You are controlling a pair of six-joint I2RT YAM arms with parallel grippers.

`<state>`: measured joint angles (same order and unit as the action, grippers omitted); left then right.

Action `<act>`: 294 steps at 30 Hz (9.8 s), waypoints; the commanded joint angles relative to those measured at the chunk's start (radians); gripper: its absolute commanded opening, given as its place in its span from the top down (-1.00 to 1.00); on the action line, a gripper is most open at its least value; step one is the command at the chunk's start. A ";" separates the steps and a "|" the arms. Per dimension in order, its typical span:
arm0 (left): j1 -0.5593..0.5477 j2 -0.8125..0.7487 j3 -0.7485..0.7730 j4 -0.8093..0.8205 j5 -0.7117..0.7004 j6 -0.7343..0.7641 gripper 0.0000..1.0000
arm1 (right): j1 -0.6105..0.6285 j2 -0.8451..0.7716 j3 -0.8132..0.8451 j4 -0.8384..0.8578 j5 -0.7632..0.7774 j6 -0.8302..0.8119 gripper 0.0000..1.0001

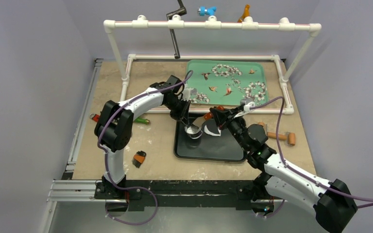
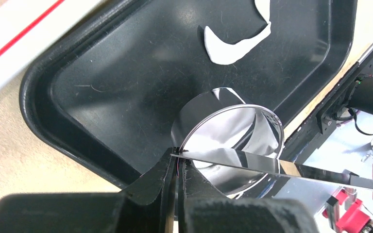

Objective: Roll out the dumpling wrappers from the dough

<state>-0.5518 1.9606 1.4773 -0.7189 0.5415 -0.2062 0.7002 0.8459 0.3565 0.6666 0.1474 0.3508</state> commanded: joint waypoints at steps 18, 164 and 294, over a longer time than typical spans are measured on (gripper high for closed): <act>-0.005 -0.046 -0.032 0.073 -0.089 0.095 1.00 | -0.122 -0.156 0.290 -0.645 0.440 0.272 1.00; 0.026 -0.064 0.014 0.046 0.106 -0.047 1.00 | -0.065 -0.059 0.040 -0.066 -0.166 -0.072 1.00; -0.041 -0.229 -0.235 0.077 0.110 0.094 1.00 | -0.303 0.318 -0.163 -0.015 0.010 0.948 1.00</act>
<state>-0.5827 1.7538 1.2568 -0.6422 0.5774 -0.1196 0.4034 1.1378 0.1864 0.5987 0.1333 1.3239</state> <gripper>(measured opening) 0.013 0.146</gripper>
